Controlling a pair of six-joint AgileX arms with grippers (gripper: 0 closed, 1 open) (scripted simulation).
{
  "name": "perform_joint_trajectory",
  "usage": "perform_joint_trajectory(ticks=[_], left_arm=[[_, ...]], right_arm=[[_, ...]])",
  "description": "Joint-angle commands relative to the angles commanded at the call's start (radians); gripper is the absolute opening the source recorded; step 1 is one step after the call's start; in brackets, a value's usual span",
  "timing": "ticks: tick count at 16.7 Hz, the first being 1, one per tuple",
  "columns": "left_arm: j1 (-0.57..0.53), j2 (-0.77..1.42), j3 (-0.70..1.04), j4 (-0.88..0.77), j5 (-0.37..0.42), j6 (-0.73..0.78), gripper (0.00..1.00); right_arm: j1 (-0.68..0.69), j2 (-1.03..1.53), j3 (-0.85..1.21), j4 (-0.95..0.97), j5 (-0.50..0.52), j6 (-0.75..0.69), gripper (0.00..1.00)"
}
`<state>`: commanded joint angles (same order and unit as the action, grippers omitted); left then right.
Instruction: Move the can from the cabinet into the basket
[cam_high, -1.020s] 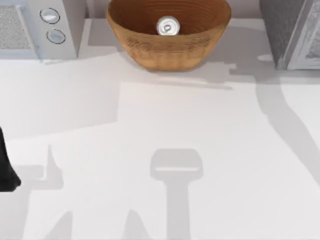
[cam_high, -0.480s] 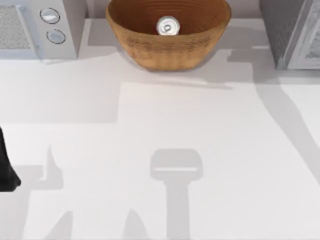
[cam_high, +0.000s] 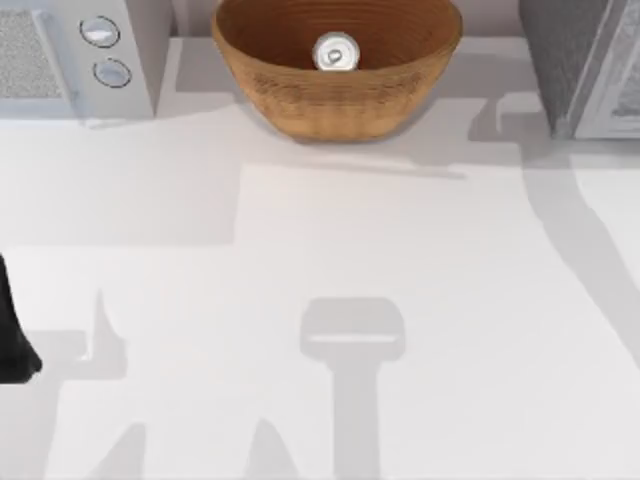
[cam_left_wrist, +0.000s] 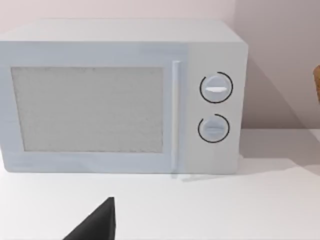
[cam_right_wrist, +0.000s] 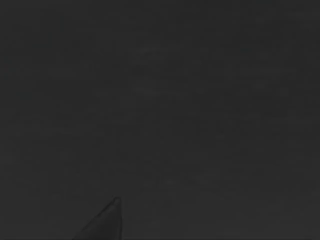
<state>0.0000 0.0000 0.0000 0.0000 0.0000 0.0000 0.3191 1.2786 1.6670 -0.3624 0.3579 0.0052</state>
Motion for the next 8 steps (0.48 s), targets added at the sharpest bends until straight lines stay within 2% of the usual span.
perform_joint_trajectory(ticks=[8], left_arm=[[0.000, 0.000, 0.000, 0.000, 0.000, 0.000, 1.00]], right_arm=[[-0.122, -0.491, -0.673, 0.139, -0.136, -0.003, 1.00]])
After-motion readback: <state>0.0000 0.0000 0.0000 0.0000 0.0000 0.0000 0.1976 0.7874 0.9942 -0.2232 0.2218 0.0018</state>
